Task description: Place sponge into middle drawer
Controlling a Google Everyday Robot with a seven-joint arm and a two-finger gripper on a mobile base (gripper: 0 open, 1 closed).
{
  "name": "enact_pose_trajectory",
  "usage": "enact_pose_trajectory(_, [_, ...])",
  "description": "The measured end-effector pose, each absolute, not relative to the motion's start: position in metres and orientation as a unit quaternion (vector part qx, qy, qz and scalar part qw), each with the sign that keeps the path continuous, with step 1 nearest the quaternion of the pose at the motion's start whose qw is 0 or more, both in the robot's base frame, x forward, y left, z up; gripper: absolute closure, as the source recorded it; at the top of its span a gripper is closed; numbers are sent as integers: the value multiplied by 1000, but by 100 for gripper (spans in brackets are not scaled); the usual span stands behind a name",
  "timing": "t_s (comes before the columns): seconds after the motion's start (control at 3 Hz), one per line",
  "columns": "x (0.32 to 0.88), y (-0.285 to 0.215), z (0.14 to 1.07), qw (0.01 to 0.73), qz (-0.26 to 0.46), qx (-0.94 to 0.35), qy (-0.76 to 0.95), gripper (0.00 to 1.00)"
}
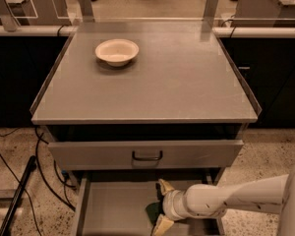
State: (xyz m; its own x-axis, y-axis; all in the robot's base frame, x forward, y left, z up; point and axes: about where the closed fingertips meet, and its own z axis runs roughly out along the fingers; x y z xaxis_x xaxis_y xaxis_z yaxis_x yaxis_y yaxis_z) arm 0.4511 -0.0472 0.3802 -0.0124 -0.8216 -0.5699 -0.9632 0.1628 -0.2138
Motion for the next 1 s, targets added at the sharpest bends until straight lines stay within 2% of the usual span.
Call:
enact_pose_trajectory(0.33, [454, -54, 398, 317, 115, -626, 703, 2])
enact_pose_trajectory(0.67, [456, -69, 418, 337, 105, -614, 706, 26])
enact_pose_trajectory(1.0, [453, -88, 440, 348, 104, -602, 711, 24])
